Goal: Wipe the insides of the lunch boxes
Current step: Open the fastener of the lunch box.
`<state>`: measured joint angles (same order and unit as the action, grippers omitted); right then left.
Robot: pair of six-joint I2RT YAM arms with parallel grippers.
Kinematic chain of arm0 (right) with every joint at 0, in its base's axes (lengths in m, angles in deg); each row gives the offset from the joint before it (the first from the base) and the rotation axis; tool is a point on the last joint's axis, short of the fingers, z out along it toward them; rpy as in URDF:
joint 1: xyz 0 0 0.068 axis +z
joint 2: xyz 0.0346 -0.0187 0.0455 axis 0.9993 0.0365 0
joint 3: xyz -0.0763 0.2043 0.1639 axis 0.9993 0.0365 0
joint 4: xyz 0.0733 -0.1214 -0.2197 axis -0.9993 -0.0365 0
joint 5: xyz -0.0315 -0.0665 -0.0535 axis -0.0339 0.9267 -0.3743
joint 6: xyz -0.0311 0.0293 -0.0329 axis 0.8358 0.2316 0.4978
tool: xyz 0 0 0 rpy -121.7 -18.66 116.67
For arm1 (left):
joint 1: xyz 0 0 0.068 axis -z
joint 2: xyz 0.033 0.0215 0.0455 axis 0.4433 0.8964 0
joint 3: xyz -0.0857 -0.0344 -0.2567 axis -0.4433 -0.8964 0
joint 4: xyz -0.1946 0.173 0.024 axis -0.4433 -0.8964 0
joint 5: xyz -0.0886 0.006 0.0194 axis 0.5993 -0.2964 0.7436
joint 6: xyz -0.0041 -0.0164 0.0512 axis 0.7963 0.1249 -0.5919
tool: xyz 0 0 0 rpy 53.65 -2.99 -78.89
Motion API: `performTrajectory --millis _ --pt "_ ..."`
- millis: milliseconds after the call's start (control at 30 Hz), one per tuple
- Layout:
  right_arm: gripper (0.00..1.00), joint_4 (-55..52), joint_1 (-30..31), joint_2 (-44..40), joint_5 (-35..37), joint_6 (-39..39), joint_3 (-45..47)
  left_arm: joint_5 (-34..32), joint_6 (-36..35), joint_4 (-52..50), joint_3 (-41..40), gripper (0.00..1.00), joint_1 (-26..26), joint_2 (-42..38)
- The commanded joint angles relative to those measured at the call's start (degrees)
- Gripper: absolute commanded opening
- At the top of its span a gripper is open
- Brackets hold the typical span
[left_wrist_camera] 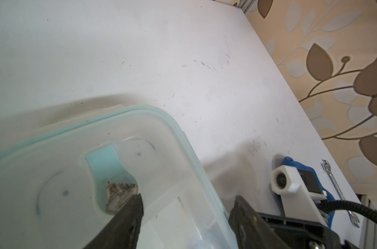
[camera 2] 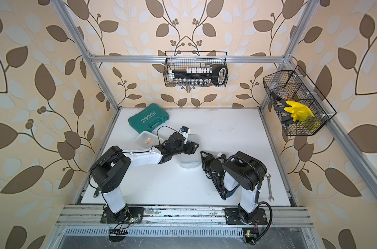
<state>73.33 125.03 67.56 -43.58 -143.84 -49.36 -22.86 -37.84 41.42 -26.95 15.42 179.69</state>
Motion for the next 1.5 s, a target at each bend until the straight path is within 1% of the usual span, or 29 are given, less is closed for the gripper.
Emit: performTrajectory --millis 0,200,500,1233,1467 --pt "0.51 1.5 0.6 0.8 1.7 -2.1 -1.0 -0.4 3.5 -7.9 -2.5 0.62 1.3 3.6" --pt "0.50 1.4 0.6 0.5 2.0 -2.5 -1.2 -0.1 4.8 -5.5 -4.8 0.56 1.5 3.7" --pt "0.50 1.4 0.6 1.3 0.3 -3.5 -3.2 0.6 4.5 -5.6 -5.3 0.51 1.9 4.5" --pt "0.50 1.4 0.0 -3.6 -1.4 -3.2 -1.8 0.7 3.7 -6.1 -5.7 0.49 2.2 4.4" --pt "0.47 1.4 -0.2 -4.2 -1.6 -3.0 -1.8 0.5 3.8 -6.5 -5.4 0.49 2.5 4.7"
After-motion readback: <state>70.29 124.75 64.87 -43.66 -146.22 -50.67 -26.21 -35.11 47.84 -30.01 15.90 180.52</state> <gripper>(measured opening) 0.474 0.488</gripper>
